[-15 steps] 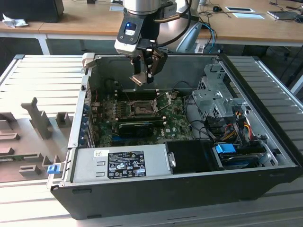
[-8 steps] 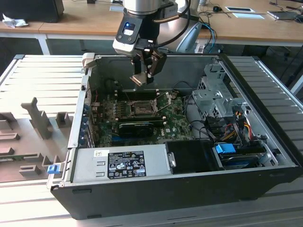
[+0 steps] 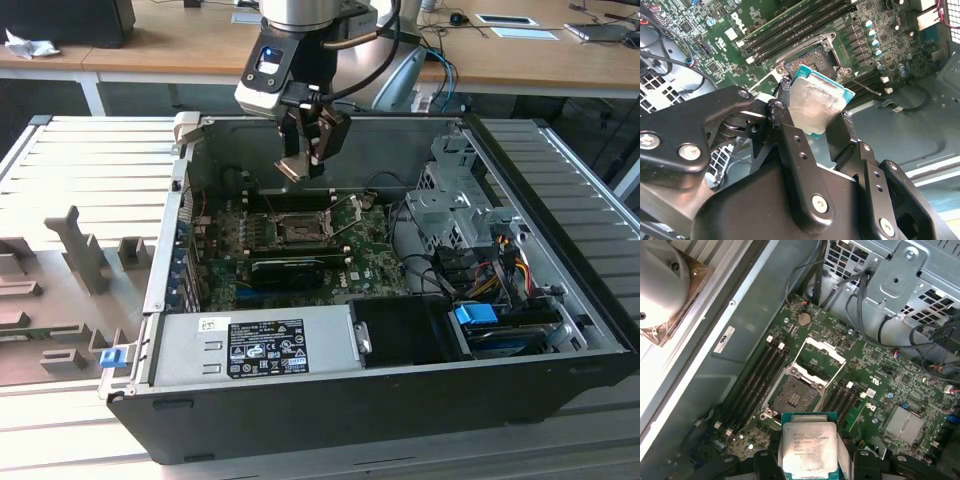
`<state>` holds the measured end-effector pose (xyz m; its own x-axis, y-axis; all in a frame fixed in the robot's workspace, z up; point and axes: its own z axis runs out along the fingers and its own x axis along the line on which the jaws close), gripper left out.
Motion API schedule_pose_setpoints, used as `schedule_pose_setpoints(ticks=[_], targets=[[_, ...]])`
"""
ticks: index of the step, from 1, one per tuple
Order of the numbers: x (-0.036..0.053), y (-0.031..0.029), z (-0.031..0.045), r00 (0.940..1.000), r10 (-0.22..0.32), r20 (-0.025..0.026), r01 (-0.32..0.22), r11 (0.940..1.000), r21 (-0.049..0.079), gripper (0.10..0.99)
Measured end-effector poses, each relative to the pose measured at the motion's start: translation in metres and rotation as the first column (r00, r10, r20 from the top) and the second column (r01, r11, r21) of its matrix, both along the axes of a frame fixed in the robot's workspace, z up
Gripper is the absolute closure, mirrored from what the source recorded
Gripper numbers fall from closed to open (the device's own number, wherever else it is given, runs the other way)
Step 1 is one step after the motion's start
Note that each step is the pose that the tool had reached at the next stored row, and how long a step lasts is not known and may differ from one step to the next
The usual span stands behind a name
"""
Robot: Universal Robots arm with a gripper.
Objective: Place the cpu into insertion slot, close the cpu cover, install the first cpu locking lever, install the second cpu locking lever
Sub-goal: 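Place the cpu into insertion slot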
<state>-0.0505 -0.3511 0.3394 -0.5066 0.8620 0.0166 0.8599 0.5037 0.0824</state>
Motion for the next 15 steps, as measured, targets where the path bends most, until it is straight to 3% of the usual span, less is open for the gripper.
schedule_pose_setpoints(ticks=[15], targets=[[0.0000,0.0000,-0.0007,0.9957,-0.092,-0.0001,0.092,0.9957,0.000,0.561]])
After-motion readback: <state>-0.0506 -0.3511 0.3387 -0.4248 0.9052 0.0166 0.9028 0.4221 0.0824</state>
